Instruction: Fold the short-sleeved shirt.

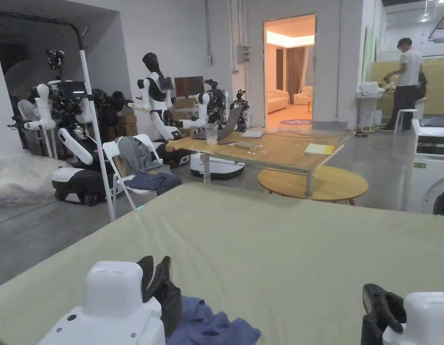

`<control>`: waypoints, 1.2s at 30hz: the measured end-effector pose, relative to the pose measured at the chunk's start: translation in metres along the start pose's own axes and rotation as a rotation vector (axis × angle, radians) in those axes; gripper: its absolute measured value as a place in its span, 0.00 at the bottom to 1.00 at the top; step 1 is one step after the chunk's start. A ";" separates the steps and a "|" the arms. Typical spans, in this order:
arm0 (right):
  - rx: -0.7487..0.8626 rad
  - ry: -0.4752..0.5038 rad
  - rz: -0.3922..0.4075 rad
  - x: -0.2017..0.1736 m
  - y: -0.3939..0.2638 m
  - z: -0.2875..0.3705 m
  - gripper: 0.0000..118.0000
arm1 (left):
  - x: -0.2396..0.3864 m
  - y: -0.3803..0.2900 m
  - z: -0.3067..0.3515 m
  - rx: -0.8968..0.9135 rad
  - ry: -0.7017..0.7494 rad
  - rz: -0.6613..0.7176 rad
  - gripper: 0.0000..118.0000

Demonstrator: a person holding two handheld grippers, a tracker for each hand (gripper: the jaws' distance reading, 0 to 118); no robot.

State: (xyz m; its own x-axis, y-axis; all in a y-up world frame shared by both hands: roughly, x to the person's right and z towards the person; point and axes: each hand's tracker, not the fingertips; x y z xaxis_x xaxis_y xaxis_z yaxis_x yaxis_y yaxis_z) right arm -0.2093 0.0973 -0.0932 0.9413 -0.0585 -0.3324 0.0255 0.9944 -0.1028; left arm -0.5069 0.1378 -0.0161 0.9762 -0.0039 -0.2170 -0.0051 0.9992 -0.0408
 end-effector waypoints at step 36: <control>-0.126 -0.091 -0.077 0.102 -0.026 0.055 0.00 | -0.088 0.094 -0.241 -0.393 -0.182 0.254 0.00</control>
State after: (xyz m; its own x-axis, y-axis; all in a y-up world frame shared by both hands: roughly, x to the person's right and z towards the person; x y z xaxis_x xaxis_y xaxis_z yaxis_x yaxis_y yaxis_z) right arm -0.0954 0.0703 -0.0733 0.9649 -0.1203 -0.2335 0.0618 0.9680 -0.2433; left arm -0.6460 0.2219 -0.2355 0.9554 0.2794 -0.0955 -0.2945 0.8767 -0.3804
